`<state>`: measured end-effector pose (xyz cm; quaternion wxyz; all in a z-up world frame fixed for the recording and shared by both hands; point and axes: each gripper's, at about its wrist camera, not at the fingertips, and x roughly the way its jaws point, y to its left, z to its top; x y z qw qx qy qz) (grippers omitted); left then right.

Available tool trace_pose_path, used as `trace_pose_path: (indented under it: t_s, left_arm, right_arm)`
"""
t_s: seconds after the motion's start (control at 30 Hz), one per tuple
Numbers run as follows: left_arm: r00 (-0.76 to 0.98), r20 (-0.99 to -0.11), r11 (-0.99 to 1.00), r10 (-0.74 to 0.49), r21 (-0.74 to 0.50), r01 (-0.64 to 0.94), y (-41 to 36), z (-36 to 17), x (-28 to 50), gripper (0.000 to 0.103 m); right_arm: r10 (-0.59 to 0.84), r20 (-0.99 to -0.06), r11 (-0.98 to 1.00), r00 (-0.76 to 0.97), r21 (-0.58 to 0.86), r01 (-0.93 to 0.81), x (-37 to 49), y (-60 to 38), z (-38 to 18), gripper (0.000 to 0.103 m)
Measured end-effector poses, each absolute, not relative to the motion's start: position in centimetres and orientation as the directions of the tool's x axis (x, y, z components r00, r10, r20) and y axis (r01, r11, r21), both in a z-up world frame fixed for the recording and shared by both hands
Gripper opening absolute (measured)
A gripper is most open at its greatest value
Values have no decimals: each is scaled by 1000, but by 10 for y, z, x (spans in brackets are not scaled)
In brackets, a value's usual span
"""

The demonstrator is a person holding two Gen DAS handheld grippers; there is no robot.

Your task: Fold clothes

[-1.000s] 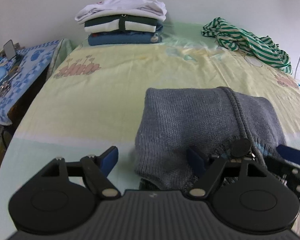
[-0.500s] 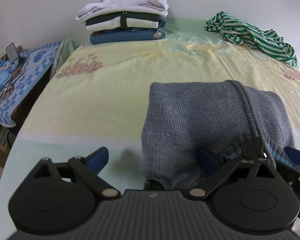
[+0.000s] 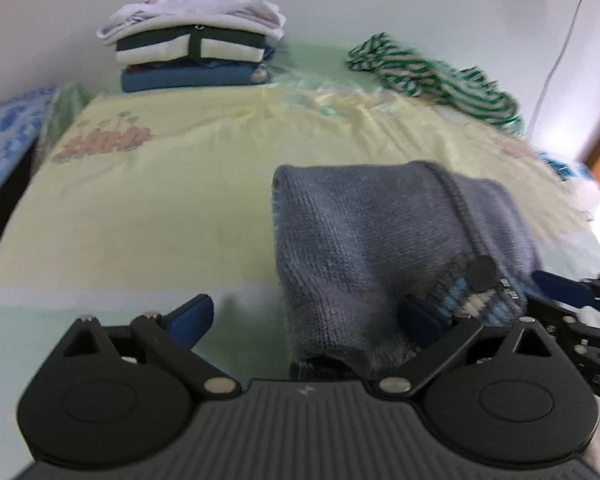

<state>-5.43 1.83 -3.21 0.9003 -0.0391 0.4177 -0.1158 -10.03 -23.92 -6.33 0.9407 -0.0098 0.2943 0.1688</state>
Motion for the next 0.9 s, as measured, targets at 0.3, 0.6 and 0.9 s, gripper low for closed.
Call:
trace_pose_path:
  t_s: [0.3,0.6,0.9]
  left_arm:
    - [605,-732,950,-313,-249,191,37,-14,-32,92]
    - [522,-753,912,-401,-277,302,9,-23,-43,33]
    - [487,-731,878,-478,-378,294,31,-29,-41,22]
  right_arm:
    - [296,-540,952,788,229,-201,-92,-270,-26,51]
    - [130,-654,990,745,127,-62,-84,-257,-39,45]
    - [187,-698,976,691,213,-48,-77,-260,-52,31]
